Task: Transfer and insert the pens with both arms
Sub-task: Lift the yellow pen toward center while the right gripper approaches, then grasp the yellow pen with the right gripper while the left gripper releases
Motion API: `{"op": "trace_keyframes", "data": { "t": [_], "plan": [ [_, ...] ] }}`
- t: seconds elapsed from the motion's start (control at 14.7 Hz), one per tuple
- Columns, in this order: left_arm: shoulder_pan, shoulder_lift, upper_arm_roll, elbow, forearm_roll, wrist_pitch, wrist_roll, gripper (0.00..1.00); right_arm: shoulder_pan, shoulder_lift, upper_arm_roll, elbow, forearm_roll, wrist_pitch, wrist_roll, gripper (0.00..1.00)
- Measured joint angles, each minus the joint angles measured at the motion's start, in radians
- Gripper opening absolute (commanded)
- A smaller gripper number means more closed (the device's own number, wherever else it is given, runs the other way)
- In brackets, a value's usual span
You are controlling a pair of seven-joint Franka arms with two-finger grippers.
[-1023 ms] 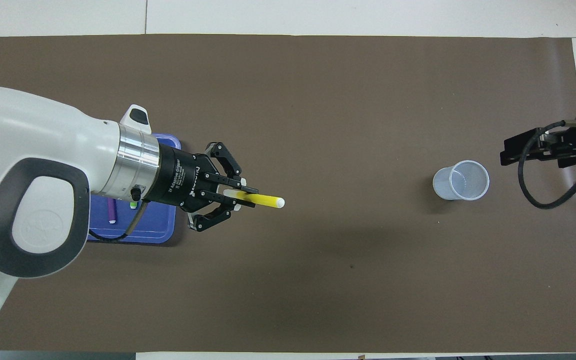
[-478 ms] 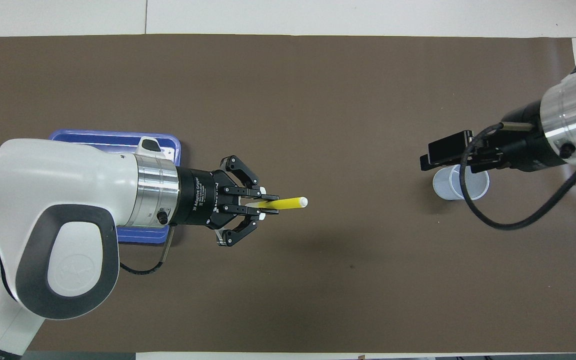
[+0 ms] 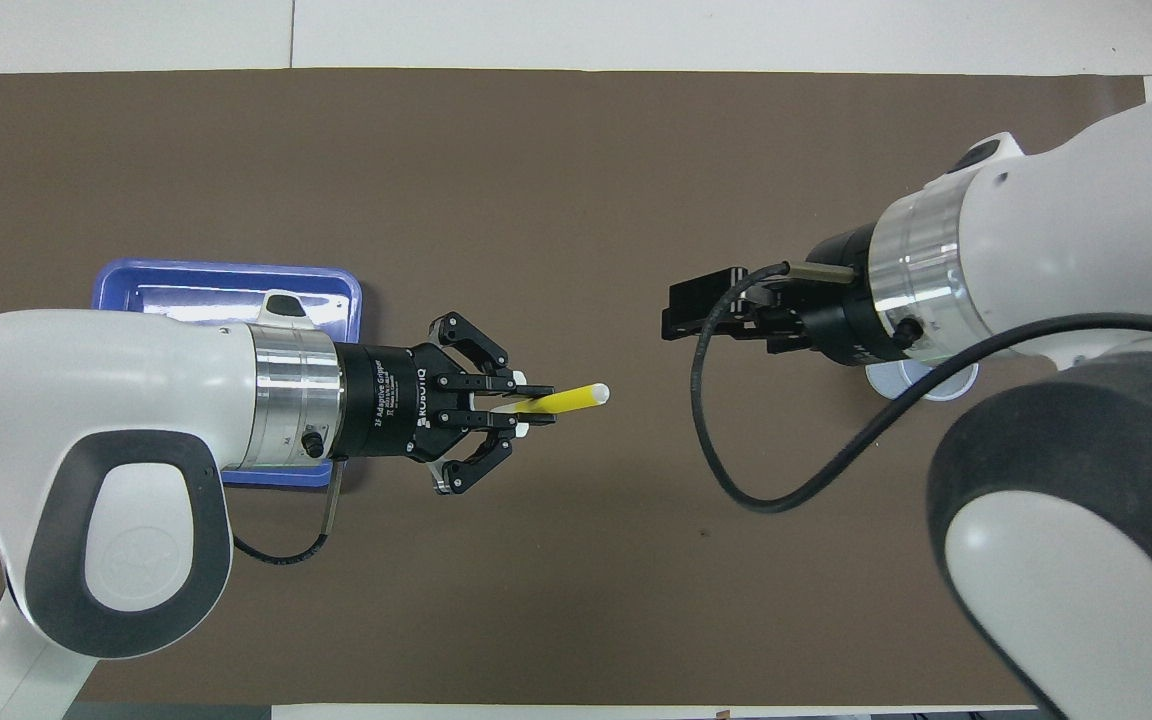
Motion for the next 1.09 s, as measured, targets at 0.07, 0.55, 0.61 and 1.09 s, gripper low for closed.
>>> {"op": "trace_keyframes", "data": {
  "t": [0.07,0.55,0.61,1.09],
  "plan": [
    [0.000,-0.002,0.000,-0.005,-0.006,0.007,-0.001,0.00,0.000,0.000,0.018,-0.010,0.005,0.024,0.020,1.00],
    [0.000,-0.014,0.000,-0.039,-0.057,0.059,-0.002,0.00,0.000,0.000,0.119,-0.053,0.041,0.115,0.102,1.00],
    [0.000,-0.016,0.000,-0.044,-0.063,0.061,-0.002,0.00,0.000,0.000,0.121,-0.062,0.044,0.125,0.102,1.00],
    [0.000,-0.027,0.001,-0.060,-0.094,0.084,-0.003,0.00,0.000,0.000,0.132,-0.094,0.045,0.181,0.096,0.99]
  ]
}}
